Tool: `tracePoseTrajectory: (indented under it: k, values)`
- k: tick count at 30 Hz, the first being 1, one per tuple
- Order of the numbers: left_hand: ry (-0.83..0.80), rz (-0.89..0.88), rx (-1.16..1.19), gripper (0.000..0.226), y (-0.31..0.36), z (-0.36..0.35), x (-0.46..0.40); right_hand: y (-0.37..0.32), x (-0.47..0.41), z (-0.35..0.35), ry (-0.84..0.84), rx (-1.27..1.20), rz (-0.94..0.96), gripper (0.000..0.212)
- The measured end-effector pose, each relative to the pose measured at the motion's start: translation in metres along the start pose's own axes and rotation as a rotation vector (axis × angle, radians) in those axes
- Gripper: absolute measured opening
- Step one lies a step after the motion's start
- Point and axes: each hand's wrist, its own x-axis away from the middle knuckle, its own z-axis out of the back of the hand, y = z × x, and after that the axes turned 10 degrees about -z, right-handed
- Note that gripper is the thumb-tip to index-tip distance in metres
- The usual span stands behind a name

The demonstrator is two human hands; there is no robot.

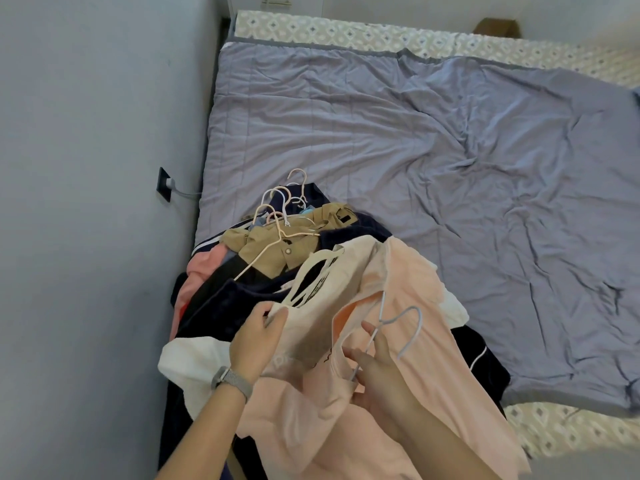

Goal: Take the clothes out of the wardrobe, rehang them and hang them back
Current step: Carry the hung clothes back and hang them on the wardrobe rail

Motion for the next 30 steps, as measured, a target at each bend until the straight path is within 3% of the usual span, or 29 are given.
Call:
tracePoseTrajectory:
  k: [4, 9, 12, 16, 20, 25, 30]
  values:
    - [-0.055, -0.142, 0.143, 0.019, 0.041, 0.001, 0.054, -0.003, 0.005, -0.003, -0.015, -0.034, 0.013, 0.037]
    - [-0.324, -0.211, 0.012, 0.040, 0.067, -0.008, 0.095, -0.008, 0.024, -0.002, -0.109, -0.153, 0.062, 0.028]
    - [-0.386, -0.241, -0.115, 0.050, 0.065, -0.014, 0.108, -0.006, 0.039, -0.003, -0.176, -0.188, 0.107, 0.027]
    - [-0.169, -0.317, -0.228, 0.023, 0.068, -0.018, 0.119, 0.000, 0.060, -0.003, -0.271, -0.213, 0.158, 0.035]
    - [-0.047, -0.332, -0.121, 0.027, 0.084, -0.011, 0.135, -0.003, 0.078, 0.012, -0.312, -0.038, 0.214, 0.052]
    - [0.105, -0.219, -0.045, 0.008, 0.106, 0.000, 0.165, -0.013, 0.100, 0.058, -0.092, 0.406, 0.337, 0.035]
    - [0.252, -0.178, -0.103, 0.006, 0.148, 0.001, 0.219, -0.013, 0.111, 0.132, 0.091, 0.393, 0.507, 0.033]
